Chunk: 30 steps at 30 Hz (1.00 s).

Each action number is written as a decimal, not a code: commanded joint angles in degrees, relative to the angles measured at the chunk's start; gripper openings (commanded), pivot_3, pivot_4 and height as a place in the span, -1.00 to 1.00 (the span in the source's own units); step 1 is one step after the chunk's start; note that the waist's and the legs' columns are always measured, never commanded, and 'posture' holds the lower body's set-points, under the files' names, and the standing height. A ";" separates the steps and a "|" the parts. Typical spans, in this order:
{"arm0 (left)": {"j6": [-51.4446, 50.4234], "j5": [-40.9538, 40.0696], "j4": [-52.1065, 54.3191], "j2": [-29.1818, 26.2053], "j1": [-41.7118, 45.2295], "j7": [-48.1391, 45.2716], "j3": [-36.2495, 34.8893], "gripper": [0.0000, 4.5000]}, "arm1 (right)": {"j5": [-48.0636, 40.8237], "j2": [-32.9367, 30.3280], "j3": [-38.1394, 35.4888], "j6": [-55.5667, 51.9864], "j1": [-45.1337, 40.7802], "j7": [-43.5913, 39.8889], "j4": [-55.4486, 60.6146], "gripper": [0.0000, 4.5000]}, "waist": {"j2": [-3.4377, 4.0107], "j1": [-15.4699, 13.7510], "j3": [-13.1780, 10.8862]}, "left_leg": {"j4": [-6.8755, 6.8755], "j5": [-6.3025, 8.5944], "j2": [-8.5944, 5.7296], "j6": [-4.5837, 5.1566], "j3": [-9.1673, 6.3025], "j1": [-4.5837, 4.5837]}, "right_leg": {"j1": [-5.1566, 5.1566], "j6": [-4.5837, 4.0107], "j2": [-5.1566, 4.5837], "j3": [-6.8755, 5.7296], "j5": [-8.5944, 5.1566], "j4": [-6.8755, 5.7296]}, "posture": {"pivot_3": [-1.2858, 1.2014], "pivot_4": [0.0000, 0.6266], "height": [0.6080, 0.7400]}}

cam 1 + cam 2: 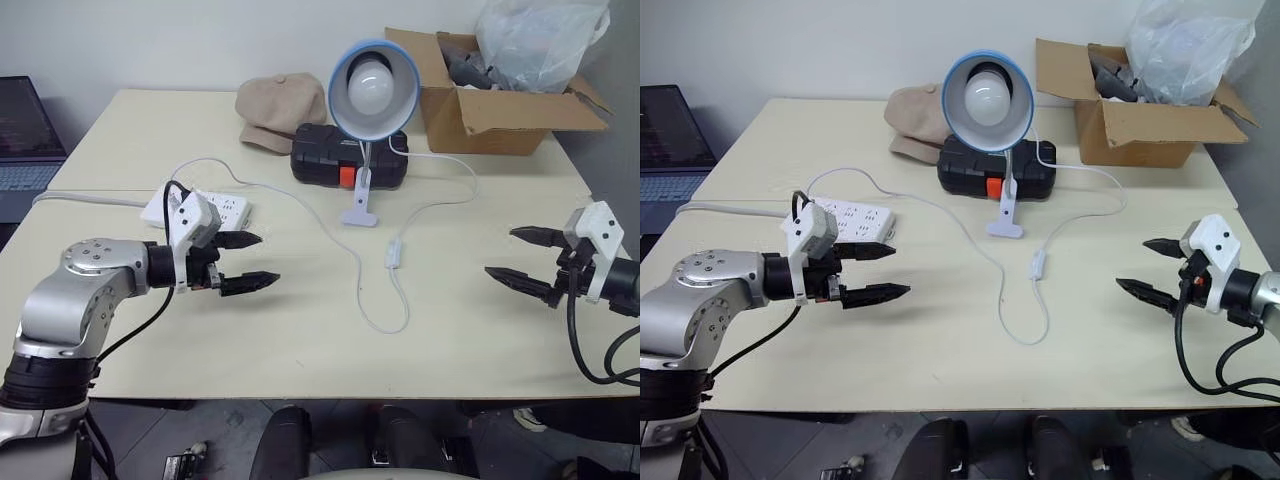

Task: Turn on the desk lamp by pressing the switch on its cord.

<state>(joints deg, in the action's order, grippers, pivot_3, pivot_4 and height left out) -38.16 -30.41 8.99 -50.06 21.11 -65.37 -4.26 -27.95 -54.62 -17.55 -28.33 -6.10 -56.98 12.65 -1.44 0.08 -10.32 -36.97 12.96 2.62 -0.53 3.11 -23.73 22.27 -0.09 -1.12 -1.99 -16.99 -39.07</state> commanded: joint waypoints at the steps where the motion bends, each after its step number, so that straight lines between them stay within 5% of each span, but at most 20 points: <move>1: 0.07 -1.30 1.81 -0.39 0.37 -0.69 -0.50 1.00 | 0.20 -0.82 -0.37 0.71 -0.85 -0.48 0.58 0.98 | 0.00 0.00 0.00 | 0.00 0.00 0.00 0.00 0.00 0.00 | 0.00 0.00 0.00 0.00 0.00 0.00 | 0.03 -0.52 1.00; 11: 3.42 0.54 3.81 0.75 -0.50 0.39 0.56 1.00 | 2.36 -1.19 0.58 2.09 -0.68 -0.51 0.54 0.98 | 0.00 -0.01 0.00 | -0.01 0.00 0.00 0.00 0.00 0.00 | 0.00 0.00 0.00 0.01 0.00 0.00 | 0.03 -0.52 1.00; 18: 2.48 -1.36 2.73 0.32 1.42 -4.09 2.46 1.00 | 1.15 -0.61 3.63 -10.19 -5.06 6.15 4.53 0.98 | 0.01 0.05 0.00 | -0.02 0.00 0.01 -0.01 0.00 0.01 | 0.00 0.00 0.01 0.00 0.00 -0.04 | 0.03 -0.52 1.00; 22: 3.04 -0.64 3.21 0.48 1.07 -5.11 4.22 1.00 | -3.64 1.31 3.76 -22.23 -9.59 10.68 5.66 0.98 | 0.00 0.02 0.00 | -0.02 -0.01 -0.01 -0.02 0.03 -0.01 | 0.01 -0.06 -0.01 0.03 0.03 -0.01 | 0.03 -0.52 1.00; 30: 4.39 0.38 2.14 3.03 3.87 -4.64 6.91 1.00 | -13.35 15.33 1.22 -55.71 -27.96 24.25 -0.39 0.98 | 0.00 0.14 0.01 | -0.02 -0.01 0.01 -0.01 0.01 0.02 | 0.02 -0.33 0.02 0.03 0.19 -0.07 | 0.03 -0.52 1.00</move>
<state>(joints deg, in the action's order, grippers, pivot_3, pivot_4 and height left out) -34.86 -30.24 10.62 -46.97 24.30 -69.57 2.81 -39.64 -40.34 -14.02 -78.34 -31.96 -35.22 12.53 -1.45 0.22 -10.32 -36.99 12.95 2.63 -0.54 3.10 -23.76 22.31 -0.42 -1.09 -1.97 -16.80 -39.13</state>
